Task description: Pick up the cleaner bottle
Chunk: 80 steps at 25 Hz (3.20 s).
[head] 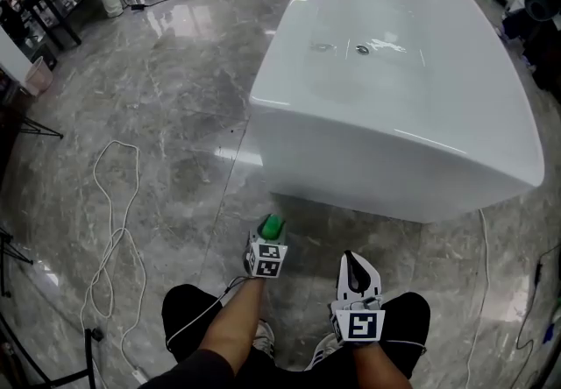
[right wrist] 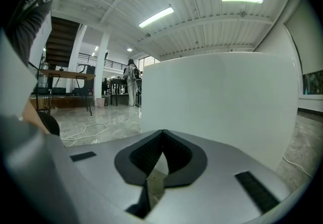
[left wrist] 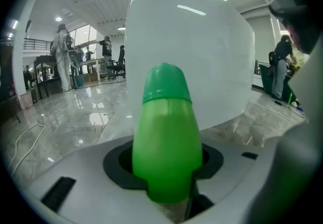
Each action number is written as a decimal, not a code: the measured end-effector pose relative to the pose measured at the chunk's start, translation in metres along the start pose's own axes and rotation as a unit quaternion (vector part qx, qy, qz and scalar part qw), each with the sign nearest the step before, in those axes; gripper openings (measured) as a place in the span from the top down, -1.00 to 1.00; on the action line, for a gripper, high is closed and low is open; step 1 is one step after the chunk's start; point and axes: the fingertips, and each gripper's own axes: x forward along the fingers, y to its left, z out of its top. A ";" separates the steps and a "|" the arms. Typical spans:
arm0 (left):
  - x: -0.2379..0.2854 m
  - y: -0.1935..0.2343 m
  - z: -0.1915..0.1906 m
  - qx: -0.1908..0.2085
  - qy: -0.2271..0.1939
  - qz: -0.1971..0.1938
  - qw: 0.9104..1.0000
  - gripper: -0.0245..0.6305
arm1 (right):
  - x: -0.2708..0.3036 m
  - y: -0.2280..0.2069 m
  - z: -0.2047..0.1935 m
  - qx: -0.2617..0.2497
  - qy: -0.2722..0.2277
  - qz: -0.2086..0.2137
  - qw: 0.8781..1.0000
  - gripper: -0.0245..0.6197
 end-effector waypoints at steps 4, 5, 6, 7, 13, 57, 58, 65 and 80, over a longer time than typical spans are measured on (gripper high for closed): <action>-0.004 0.009 0.014 -0.009 -0.009 0.007 1.000 0.34 | 0.004 -0.004 -0.010 0.001 0.009 -0.006 1.000 0.87; -0.006 0.010 0.020 -0.013 -0.015 0.008 1.000 0.34 | 0.005 -0.005 -0.014 0.003 0.008 -0.006 1.000 0.87; -0.008 0.011 0.025 -0.018 -0.018 0.009 1.000 0.34 | 0.005 -0.006 -0.016 0.004 0.007 -0.005 1.000 0.87; -0.011 0.012 0.032 -0.023 -0.020 0.010 0.999 0.34 | 0.007 -0.007 -0.016 0.004 0.004 -0.004 1.000 0.87; -0.038 0.008 0.088 -0.020 -0.057 0.003 0.998 0.35 | 0.007 -0.014 0.002 0.001 -0.002 -0.011 1.000 0.87; -0.488 -0.121 0.662 -0.016 -0.148 -0.021 0.989 0.35 | -0.207 -0.161 0.582 0.008 -0.069 -0.056 0.996 0.87; -0.490 -0.120 0.665 -0.017 -0.144 -0.024 0.989 0.35 | -0.205 -0.162 0.584 0.007 -0.068 -0.060 0.996 0.87; -0.489 -0.104 0.695 -0.006 -0.164 -0.055 0.985 0.35 | -0.195 -0.169 0.604 -0.013 -0.075 -0.088 0.993 0.87; -0.487 -0.104 0.729 -0.006 -0.178 -0.054 0.982 0.35 | -0.185 -0.177 0.630 -0.027 -0.087 -0.109 0.990 0.88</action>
